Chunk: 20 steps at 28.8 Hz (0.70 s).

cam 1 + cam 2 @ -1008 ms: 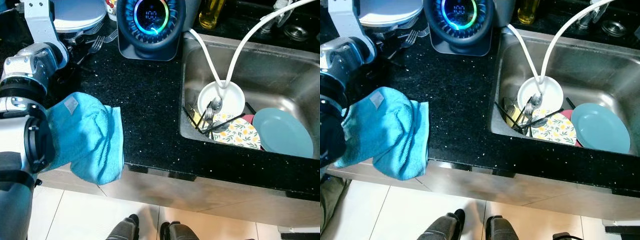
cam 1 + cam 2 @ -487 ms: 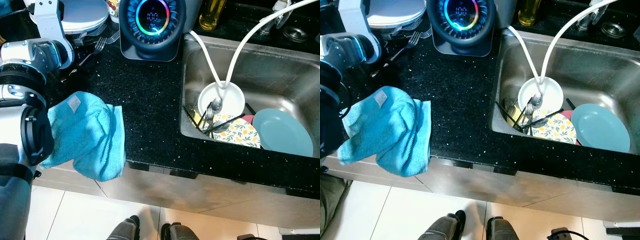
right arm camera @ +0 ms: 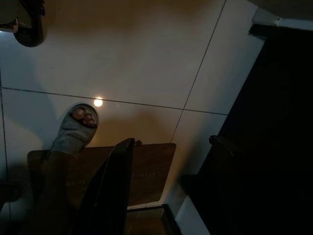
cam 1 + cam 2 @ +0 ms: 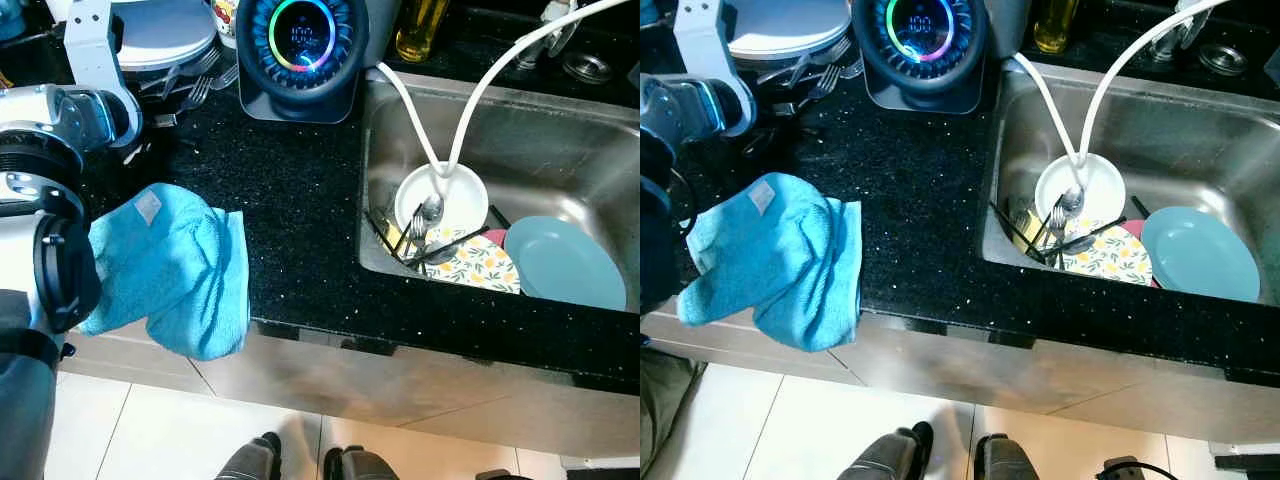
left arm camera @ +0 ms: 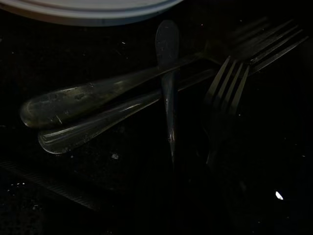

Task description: Kitchen organization

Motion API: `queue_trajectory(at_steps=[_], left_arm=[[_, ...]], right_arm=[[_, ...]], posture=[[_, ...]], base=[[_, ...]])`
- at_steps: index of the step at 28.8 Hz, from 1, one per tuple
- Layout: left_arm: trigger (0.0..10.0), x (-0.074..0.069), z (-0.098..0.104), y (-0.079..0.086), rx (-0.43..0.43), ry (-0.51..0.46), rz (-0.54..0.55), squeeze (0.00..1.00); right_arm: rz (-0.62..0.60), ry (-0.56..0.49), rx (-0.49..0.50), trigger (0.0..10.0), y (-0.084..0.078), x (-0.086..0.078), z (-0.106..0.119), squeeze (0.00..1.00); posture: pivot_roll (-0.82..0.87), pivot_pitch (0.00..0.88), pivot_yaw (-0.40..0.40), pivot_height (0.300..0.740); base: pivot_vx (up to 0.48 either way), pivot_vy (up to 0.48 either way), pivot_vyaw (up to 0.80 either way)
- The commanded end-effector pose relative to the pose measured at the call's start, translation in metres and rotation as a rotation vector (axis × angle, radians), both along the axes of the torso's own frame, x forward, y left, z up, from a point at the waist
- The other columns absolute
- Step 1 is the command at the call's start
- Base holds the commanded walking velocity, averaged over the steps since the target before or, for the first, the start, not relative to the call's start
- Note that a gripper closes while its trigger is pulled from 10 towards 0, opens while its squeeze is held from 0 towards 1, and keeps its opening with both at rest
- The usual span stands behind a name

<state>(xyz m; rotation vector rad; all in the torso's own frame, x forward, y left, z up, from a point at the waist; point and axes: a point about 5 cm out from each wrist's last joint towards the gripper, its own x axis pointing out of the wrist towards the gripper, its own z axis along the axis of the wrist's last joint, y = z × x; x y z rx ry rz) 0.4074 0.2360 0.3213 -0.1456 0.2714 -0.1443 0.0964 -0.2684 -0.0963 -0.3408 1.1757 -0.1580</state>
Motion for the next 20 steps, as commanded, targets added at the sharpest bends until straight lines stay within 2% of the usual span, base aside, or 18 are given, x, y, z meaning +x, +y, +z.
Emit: queue_trajectory(at_steps=[1, 9, 13, 14, 17, 18, 20], left_arm=[[0.0, -0.004, -0.039, 0.007, -0.032, 0.164, 0.025, 0.0], [0.0, -0.004, -0.037, 0.007, -0.057, 0.159, 0.024, 0.0], [0.0, -0.001, -0.019, 0.002, -0.077, 0.055, 0.014, 0.0], [0.0, -0.001, -0.019, 0.002, -0.077, 0.055, 0.014, 0.0], [0.0, 0.004, 0.0, -0.015, 0.03, -0.053, -0.023, 0.0], [0.0, 0.004, 0.0, -0.015, 0.03, -0.053, -0.023, 0.0], [0.0, 0.002, 0.007, -0.034, 0.044, -0.103, -0.073, 0.0]], right_arm=[[-0.021, 0.043, -0.009, 10.0, -0.004, -0.013, -0.002, 0.0], [-0.023, 0.038, -0.007, 10.0, -0.003, -0.011, -0.002, 0.0], [-0.026, 0.033, -0.003, 10.0, -0.002, -0.008, -0.002, 0.0], [-0.026, 0.033, -0.003, 10.0, -0.002, -0.008, -0.002, 0.0], [-0.027, 0.029, 0.001, 10.0, 0.0, -0.006, -0.002, 0.0], [-0.027, 0.029, 0.001, 10.0, 0.0, -0.006, -0.002, 0.0], [-0.027, 0.027, 0.003, 10.0, 0.0, -0.005, -0.002, 0.0]], posture=[[0.03, 0.266, -0.032, 0.74], [0.03, 0.262, -0.032, 0.74], [0.04, 0.253, -0.032, 0.74], [0.04, 0.253, -0.032, 0.74], [0.04, 0.251, -0.035, 0.74], [0.04, 0.251, -0.035, 0.74], [0.04, 0.246, -0.045, 0.74]], base=[[0.0, 0.0, 0.0], [0.0, 0.0, 0.0], [0.0, 0.0, 0.0], [0.0, 0.0, 0.0], [0.0, 0.0, 0.0], [0.0, 0.0, 0.0], [0.0, 0.0, 0.0]])
